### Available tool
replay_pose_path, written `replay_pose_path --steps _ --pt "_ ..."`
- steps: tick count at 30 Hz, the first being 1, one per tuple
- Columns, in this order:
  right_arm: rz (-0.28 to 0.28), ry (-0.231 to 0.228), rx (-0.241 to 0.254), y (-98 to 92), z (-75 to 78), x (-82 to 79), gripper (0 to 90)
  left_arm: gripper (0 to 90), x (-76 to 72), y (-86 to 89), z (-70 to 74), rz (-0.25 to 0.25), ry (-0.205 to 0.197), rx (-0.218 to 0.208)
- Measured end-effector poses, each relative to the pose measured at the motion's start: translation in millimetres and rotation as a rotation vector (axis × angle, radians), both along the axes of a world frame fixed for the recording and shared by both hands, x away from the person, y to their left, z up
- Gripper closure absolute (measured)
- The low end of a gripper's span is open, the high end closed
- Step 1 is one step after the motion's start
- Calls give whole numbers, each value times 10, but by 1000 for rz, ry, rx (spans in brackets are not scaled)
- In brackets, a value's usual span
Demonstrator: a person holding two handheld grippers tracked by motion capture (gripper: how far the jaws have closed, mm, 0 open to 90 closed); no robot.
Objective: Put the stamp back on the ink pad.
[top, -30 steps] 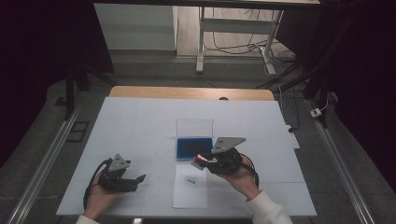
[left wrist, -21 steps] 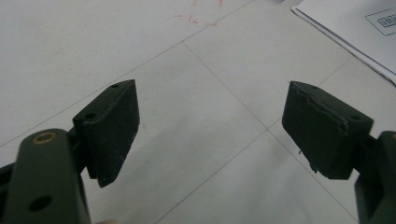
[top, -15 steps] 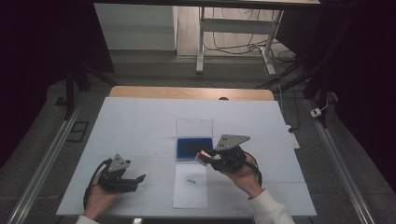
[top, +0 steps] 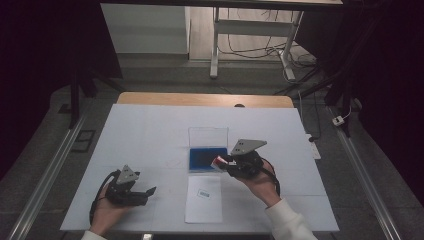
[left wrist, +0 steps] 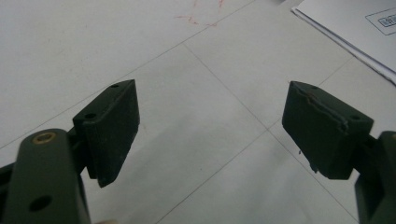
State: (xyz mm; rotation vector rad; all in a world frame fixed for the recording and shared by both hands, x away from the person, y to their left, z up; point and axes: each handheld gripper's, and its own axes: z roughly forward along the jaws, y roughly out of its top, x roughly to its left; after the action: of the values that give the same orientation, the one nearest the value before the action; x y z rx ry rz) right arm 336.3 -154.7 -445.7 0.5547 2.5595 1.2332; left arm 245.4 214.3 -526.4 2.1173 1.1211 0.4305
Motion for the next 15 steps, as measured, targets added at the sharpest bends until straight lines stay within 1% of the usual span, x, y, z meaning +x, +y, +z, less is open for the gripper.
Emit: replay_pose_path --steps 5,6,8,12,14,15 --pt "-15 3 -5 18 -5 85 697 191 2 2 0 0 2 -4" --pt "-15 4 3 22 -9 100 697 191 3 2 -1 0 1 -3" --pt "-20 8 4 35 -10 124 697 191 2 -2 -1 2 2 -1" --pt "-16 8 -10 86 -13 171 697 191 3 -3 -2 2 3 0" --pt "-14 11 -8 117 -17 196 697 191 4 -2 -1 2 4 -1" --pt "-11 15 -17 133 -19 210 696 191 3 -3 -1 3 2 0"
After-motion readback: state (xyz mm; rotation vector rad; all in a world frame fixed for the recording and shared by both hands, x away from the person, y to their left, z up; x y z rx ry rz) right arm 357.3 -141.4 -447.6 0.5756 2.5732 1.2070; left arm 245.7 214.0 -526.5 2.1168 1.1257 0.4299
